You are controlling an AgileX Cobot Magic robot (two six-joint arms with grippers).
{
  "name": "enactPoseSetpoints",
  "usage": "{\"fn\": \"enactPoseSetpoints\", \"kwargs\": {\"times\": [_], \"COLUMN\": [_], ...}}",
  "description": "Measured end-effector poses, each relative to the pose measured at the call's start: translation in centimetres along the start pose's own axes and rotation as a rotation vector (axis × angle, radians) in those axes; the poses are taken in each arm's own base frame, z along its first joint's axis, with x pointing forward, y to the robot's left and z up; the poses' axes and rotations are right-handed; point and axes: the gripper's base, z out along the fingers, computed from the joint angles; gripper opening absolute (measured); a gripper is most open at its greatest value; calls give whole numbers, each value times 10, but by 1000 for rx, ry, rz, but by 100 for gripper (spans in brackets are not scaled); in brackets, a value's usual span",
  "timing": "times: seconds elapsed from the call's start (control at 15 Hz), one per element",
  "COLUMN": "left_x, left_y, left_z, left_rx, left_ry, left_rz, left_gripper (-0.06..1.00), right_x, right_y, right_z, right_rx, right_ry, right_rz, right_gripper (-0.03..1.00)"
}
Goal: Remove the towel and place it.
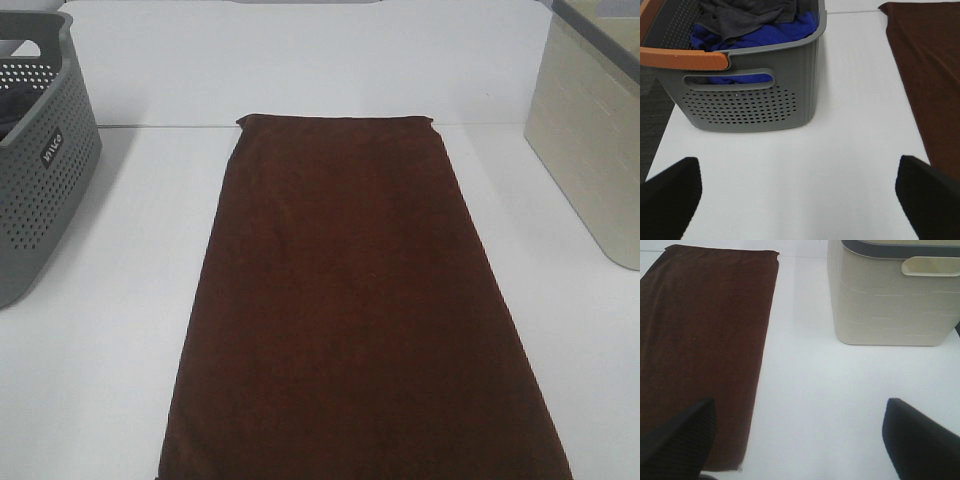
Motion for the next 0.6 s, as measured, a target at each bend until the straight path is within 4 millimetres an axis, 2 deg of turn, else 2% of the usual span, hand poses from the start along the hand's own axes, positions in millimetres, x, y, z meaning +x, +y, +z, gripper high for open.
{"fn": "enactPoseSetpoints", "kwargs": {"times": [0.2,0.6], "left_x": [14,22], "left_y": [-1,-3], "left_z": [-15,-11], "left_rx": [8,32], "left_ry": [-70,-14], "left_rz": [-29,-72], "left_gripper": [98,98], "right_x": [4,4], "right_y": [0,-1], "right_z": [4,4], "right_rx": [2,4], "right_ry": [17,16], "right_rz": [-4,-6], "right_gripper": [85,85]}}
